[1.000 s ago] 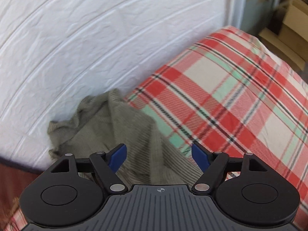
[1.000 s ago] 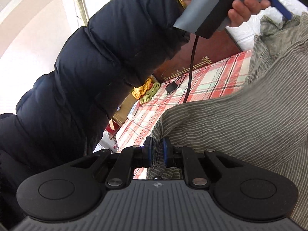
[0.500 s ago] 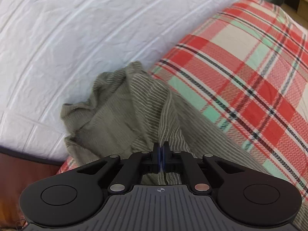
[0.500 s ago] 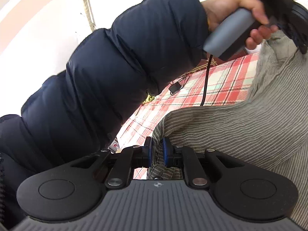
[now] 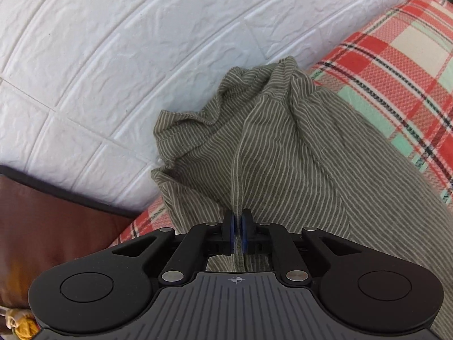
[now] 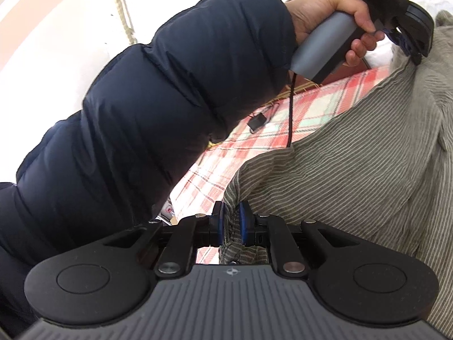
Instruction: Fold clothes
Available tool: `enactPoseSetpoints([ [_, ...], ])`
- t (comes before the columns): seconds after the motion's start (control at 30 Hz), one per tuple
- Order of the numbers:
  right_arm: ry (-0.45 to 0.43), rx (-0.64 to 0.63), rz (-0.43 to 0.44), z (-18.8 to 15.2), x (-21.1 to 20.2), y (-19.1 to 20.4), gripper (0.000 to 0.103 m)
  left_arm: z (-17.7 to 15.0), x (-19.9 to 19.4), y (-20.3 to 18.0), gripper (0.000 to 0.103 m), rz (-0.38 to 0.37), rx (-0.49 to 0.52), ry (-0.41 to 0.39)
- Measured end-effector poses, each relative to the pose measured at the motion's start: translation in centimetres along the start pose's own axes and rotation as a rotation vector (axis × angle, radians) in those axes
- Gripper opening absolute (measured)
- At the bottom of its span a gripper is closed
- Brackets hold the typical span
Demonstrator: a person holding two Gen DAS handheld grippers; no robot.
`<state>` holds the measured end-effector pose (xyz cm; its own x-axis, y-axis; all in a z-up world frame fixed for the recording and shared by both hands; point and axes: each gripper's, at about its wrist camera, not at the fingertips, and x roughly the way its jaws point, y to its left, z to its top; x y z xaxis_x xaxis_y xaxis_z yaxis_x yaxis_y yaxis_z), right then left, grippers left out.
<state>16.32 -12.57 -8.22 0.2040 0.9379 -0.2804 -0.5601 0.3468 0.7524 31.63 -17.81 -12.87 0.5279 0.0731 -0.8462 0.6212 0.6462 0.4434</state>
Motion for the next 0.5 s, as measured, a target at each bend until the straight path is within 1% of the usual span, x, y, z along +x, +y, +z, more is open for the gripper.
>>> enactPoseSetpoints([
  [0.03, 0.001, 0.006, -0.006, 0.0, 0.2, 0.0, 0.014, 0.0, 0.1, -0.1, 0.007, -0.001, -0.001, 0.001],
  [0.07, -0.002, 0.010, -0.011, 0.0, 0.2, -0.1, 0.014, 0.0, 0.2, -0.3, 0.011, -0.002, -0.002, 0.002],
  [0.1, -0.004, 0.014, -0.015, -0.1, 0.2, -0.2, 0.014, 0.0, 0.4, -0.4, 0.012, -0.002, -0.003, 0.003],
  [0.23, -0.031, 0.024, -0.029, 0.0, -0.4, -0.2, 0.014, 0.1, 0.6, -0.9, 0.009, -0.008, -0.010, 0.002],
  [0.33, -0.084, 0.028, -0.031, -0.1, -1.9, 0.2, 0.014, 0.9, -0.6, -0.4, 0.009, -0.035, -0.047, -0.022],
  [0.5, -0.229, 0.072, -0.037, -1.4, -6.7, -0.1, 0.014, 2.3, -2.7, -0.5, 0.009, -0.084, -0.103, -0.065],
])
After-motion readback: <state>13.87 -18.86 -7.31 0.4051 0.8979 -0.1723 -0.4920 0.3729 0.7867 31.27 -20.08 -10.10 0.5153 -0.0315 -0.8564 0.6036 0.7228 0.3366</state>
